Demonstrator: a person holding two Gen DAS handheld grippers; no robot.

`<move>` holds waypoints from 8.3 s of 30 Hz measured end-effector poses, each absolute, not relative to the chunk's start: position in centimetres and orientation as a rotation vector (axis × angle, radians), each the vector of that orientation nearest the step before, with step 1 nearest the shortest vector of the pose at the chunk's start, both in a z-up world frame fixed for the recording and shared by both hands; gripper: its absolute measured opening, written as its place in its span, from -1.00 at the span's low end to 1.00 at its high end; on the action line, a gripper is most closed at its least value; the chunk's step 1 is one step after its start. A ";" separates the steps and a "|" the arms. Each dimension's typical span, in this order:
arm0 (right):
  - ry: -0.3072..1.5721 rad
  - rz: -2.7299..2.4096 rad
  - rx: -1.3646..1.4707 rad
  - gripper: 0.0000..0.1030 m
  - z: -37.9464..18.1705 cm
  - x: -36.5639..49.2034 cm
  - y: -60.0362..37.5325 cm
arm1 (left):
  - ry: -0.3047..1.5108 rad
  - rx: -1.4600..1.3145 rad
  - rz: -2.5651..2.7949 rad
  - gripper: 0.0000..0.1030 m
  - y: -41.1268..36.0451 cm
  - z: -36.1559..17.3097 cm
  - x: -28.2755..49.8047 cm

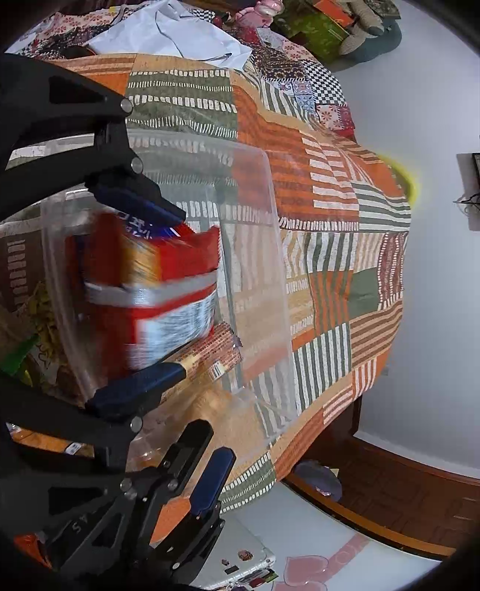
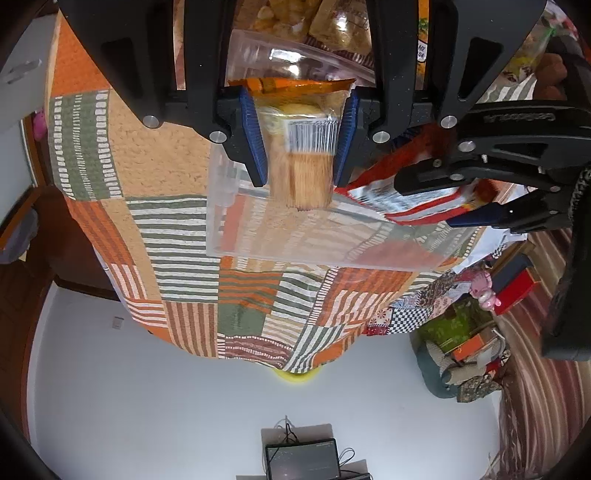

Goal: Organize snacks
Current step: 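Open both tools to release the red pack and bread roll into the box, then grasp the gold wafer stick with the left tool while the right tool grasps the green packet, then carry the wafer stick and green packet over the clear box and release both, then grasp the large snack bag with the left tool while the right tool grasps a bread roll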

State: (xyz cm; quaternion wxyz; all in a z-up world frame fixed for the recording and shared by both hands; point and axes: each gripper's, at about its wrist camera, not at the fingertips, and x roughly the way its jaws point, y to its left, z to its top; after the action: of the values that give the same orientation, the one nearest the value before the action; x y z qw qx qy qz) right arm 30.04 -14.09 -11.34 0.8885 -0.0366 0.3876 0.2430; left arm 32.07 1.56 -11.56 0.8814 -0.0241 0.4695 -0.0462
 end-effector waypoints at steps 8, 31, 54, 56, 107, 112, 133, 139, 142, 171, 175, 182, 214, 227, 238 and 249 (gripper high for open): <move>0.776 0.508 -0.047 -0.19 -9.9 28.7 -15.2 | 0.925 -0.091 -0.103 0.49 2.3 -9.4 29.2; 0.660 0.545 -0.042 -0.04 -7.0 19.9 -16.8 | 0.854 -0.109 -0.069 0.61 4.4 -7.9 17.0; 0.754 0.534 -0.050 0.03 -11.9 14.1 -16.6 | 0.926 -0.137 -0.098 0.67 1.9 -14.2 11.8; 0.773 0.536 -0.046 0.03 -12.6 14.0 -16.5 | 0.918 -0.129 -0.091 0.61 1.7 -14.7 11.9; 0.882 0.636 -0.064 -0.15 -14.6 14.2 -12.0 | 0.863 -0.168 0.034 -0.31 8.0 -16.8 7.5; 0.840 0.631 -0.048 -0.16 -13.3 13.5 -12.8 | 0.838 -0.163 0.059 -0.32 8.4 -15.1 6.8; 0.687 0.541 0.019 -0.16 -8.7 15.5 -16.5 | 0.714 -0.126 0.017 -0.32 7.0 -8.6 9.5; 0.639 0.519 0.035 -0.16 -7.3 17.1 -16.8 | 0.701 -0.092 0.022 -0.32 6.4 -8.1 12.2; 0.616 0.510 0.040 -0.16 -6.8 18.2 -16.5 | 0.699 -0.090 0.016 -0.32 6.4 -7.8 13.5; 0.645 0.502 -0.010 -0.15 -7.6 26.3 -14.0 | 0.770 -0.092 0.025 -0.32 6.4 -9.8 26.2; 0.677 0.513 -0.003 -0.16 -8.3 27.5 -13.8 | 0.805 -0.121 0.012 -0.32 6.9 -10.6 27.8; 0.726 0.514 -0.044 -0.15 -9.6 28.8 -12.9 | 0.851 -0.143 -0.002 -0.32 7.3 -11.6 29.9; 0.788 0.543 -0.055 -0.05 -9.7 28.7 -13.4 | 0.842 -0.131 -0.011 0.02 7.0 -10.7 27.6; 0.691 0.567 -0.055 0.01 -7.1 23.4 -15.0 | 0.827 -0.124 -0.024 0.25 6.7 -9.6 21.2; 0.689 0.531 -0.048 0.02 -8.2 20.3 -17.1 | 0.893 -0.128 -0.068 0.53 5.5 -12.4 16.6; 0.713 0.534 -0.064 0.02 -10.4 18.8 -16.8 | 0.908 -0.144 -0.111 0.73 4.6 -15.0 14.7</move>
State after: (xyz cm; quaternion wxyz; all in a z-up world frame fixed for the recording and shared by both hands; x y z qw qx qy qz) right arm 18.83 -16.84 -10.40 0.9019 -0.0310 0.3449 0.2583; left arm 14.71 4.60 -15.04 0.8946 -0.0697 0.4382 -0.0535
